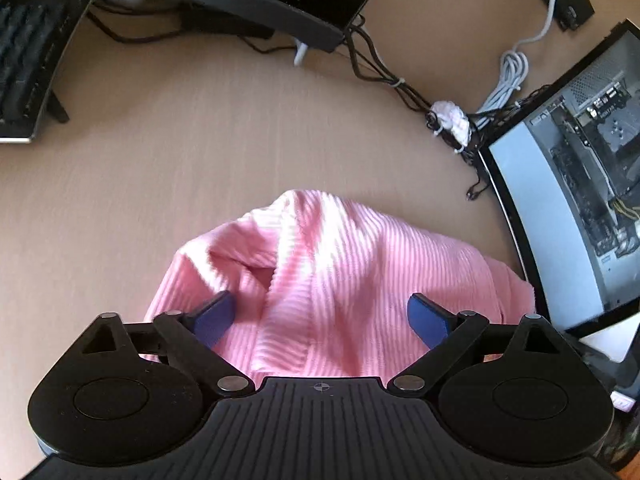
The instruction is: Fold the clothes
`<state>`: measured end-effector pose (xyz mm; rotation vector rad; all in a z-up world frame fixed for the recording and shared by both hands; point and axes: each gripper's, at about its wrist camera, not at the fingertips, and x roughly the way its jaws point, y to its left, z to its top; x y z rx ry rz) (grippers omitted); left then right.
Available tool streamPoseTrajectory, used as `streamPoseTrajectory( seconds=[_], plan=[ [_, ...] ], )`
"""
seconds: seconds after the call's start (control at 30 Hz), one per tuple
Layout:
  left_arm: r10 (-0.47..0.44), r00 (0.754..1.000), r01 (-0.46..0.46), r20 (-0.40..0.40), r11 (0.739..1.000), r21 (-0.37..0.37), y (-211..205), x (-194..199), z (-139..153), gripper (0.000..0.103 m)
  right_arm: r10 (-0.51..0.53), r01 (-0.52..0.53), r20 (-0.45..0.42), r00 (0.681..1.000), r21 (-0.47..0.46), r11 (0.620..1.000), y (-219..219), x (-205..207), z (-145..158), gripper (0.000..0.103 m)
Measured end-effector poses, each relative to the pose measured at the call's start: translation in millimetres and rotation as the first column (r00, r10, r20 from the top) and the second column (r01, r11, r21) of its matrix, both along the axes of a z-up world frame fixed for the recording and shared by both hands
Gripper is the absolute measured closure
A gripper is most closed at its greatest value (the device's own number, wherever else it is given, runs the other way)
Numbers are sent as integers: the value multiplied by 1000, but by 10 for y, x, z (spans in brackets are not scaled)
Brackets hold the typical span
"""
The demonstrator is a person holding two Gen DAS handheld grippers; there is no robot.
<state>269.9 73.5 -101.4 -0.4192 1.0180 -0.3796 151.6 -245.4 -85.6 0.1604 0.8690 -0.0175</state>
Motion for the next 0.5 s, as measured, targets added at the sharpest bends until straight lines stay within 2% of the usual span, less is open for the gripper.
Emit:
streamPoseTrajectory(
  seconds=[0.03,0.07,0.1,0.17,0.27,0.33,0.4,0.43,0.5],
  plan=[
    [-6,1000,6,6,1000,1,-25,21,6,15,13,-13,9,1000,-9,1000,30,48,7,29],
    [-15,1000,15,20,1000,1,-56,35,30,34,31,-31,23,999,-24,999,66,98,26,34],
    [-28,999,28,37,1000,2,-89,44,66,48,50,-49,36,998,-39,998,102,147,45,41],
    [-46,996,45,82,999,19,-102,31,159,62,85,-82,50,995,-71,994,147,184,96,44],
    [-58,991,51,120,997,57,-17,-18,258,67,109,-107,25,994,-96,990,100,179,96,44],
    [-42,993,27,110,991,133,103,-47,229,67,116,-114,5,993,-109,987,64,147,90,44],
    [-12,995,-6,96,984,178,264,-84,218,67,101,-103,-24,995,-111,988,18,58,71,44],
    [0,996,-16,95,986,163,352,-110,244,67,100,-102,-22,995,-110,989,19,15,99,44],
    [-13,992,3,127,997,81,480,-167,379,64,103,-102,0,995,-105,989,45,-71,198,44]
  ],
)
